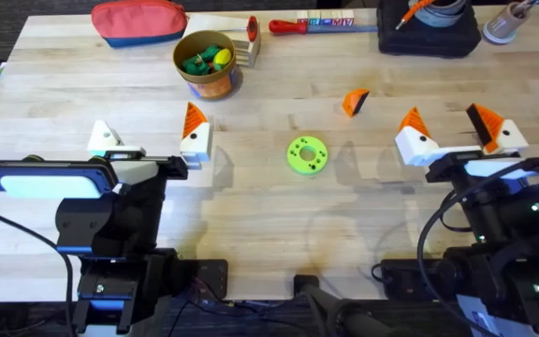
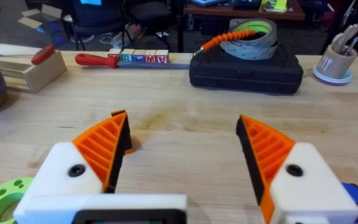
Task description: Pick up the gripper from the table and insert it into the empty holder that is missing its gripper. Then pick up a screw, insert it into the mounting hole, and use the screwdriver to tighten it. Finally, clean up the table by picking up the vegetable and placing it into the bucket.
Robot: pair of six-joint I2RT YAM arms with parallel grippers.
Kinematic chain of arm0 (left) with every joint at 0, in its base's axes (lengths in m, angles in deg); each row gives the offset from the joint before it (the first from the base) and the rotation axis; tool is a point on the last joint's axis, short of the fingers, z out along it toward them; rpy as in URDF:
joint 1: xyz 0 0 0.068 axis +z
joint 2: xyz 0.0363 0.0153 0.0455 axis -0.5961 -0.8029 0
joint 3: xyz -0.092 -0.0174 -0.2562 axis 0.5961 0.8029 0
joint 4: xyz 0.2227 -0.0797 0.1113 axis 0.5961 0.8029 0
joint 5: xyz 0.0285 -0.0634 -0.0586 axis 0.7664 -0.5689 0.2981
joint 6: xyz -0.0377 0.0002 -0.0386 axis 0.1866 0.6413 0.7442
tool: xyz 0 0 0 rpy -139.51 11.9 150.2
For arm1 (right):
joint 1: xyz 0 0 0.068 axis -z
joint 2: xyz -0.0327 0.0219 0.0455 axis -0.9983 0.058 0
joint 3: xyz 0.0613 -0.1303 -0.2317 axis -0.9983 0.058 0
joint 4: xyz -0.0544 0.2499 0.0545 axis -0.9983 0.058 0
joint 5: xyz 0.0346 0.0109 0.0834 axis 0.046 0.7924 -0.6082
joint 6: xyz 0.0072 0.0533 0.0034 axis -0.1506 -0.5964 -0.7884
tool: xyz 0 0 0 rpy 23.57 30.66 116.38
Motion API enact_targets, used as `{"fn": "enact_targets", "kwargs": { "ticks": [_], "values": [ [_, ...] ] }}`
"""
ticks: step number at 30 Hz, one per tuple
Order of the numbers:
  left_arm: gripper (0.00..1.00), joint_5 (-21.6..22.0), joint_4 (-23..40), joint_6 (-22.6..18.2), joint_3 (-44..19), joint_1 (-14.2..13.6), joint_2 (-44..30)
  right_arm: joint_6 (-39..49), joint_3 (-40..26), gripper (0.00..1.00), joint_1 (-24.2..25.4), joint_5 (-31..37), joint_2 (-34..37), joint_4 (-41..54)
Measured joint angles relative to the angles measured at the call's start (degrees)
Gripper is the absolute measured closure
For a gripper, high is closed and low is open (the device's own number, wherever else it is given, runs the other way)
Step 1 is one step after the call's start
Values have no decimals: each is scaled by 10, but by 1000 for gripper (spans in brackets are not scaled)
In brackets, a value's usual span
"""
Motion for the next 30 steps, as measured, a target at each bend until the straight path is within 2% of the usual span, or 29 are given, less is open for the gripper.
{"fn": "enact_targets", "kwargs": {
  "ticks": [11,13,15,20,25,30],
  "values": [
    [15,0,2,0,0,0,0,0,-1,10,0,7,0,3],
    [15,0,32,-1,-5,0,0,-2,-2,10,0,7,0,7],
    [15,5,87,-2,-24,0,-2,-5,-15,10,0,3,3,33],
    [15,42,231,-4,-153,0,-62,-15,-103,10,0,-4,56,157],
    [15,67,339,-5,-313,0,-211,-25,-248,10,0,-9,183,277],
    [16,63,361,-5,-410,0,-355,-28,-384,9,0,-19,331,371]
  ]
}}
